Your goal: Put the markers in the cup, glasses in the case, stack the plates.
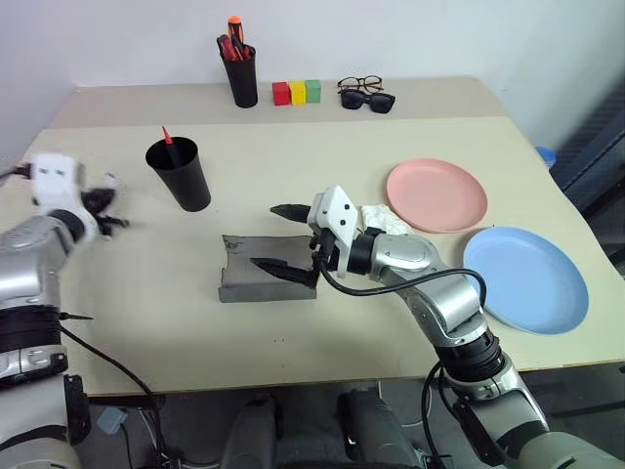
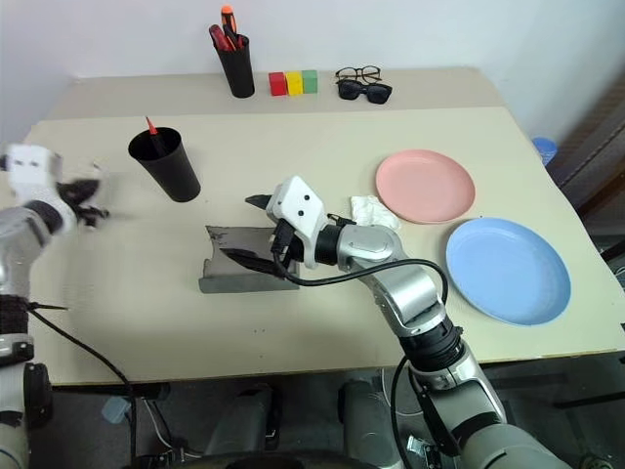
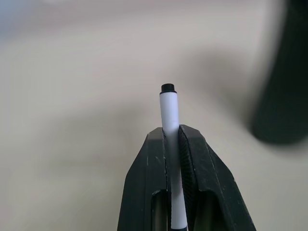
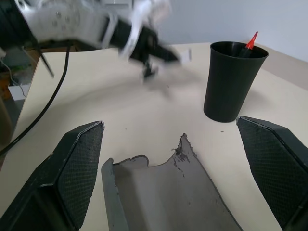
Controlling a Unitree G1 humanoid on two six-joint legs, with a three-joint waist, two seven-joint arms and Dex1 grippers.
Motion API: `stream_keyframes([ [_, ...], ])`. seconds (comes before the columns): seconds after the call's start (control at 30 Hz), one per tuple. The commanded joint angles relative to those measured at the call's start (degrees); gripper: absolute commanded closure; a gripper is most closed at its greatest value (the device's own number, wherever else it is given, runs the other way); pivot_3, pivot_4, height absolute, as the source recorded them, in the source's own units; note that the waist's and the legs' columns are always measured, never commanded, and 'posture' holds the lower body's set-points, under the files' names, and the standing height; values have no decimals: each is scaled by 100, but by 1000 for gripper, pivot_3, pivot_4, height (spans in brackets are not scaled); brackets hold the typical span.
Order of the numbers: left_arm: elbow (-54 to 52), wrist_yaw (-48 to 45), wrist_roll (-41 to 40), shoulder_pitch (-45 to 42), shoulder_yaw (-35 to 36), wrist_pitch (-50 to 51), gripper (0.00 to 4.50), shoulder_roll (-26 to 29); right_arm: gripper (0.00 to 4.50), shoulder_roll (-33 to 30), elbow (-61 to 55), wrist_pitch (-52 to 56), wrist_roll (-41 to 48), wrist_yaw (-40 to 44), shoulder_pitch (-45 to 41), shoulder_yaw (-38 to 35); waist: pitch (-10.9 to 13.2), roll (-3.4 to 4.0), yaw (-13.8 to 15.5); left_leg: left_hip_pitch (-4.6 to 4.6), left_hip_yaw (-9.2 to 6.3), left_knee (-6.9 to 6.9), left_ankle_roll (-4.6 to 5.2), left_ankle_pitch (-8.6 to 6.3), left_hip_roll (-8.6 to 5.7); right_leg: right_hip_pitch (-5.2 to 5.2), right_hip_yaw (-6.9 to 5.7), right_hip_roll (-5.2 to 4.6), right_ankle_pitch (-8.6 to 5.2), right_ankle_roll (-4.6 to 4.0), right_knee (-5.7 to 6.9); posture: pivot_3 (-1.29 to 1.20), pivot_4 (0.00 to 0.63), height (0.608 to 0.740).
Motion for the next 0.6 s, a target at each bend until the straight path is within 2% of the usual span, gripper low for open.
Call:
stream_keyframes([
  [0.03, -559, 444, -156, -324, 473, -925, 4455, -224, 0, 83, -68, -169, 81, 68, -131, -1, -5, -8, 53, -1, -1, 0, 0, 0, -1, 1, -3, -3, 0, 0, -1, 0, 150, 740],
  [0.13, -925, 531, 42, -705, 73, -1495, 4455, -600, 0, 134, 64, -284, 46, 126, -192, 25, -8, -13, 167, -1, 1, 4, 0, 0, -7, 5, -3, -8, 1, 2, -2, 0, 150, 740],
  [0.23, -842, 703, 225, -1130, -232, -1842, 4455, -966, 0, 197, 183, -372, 21, 142, -259, 36, -12, -19, 178, -1, -3, 14, 1, 0, -14, 18, -10, -11, 1, 2, -5, 0, 150, 740],
  [0.37, -134, 823, 657, -1510, -677, -2436, 4455, -1311, 0, 269, 246, -460, -22, 126, -291, 60, -12, -19, 128, 0, -2, 13, 1, -1, -16, 17, -9, -1, 1, 3, -3, 0, 150, 740],
  [0.6, 1101, 671, 798, -1566, -866, -3234, 4455, -1499, 0, 253, 133, -422, -57, -12, -210, -16, -12, -19, -27, 2, 4, 7, 1, 0, -9, 0, 0, 9, 1, 2, 8, 0, 150, 740],
])
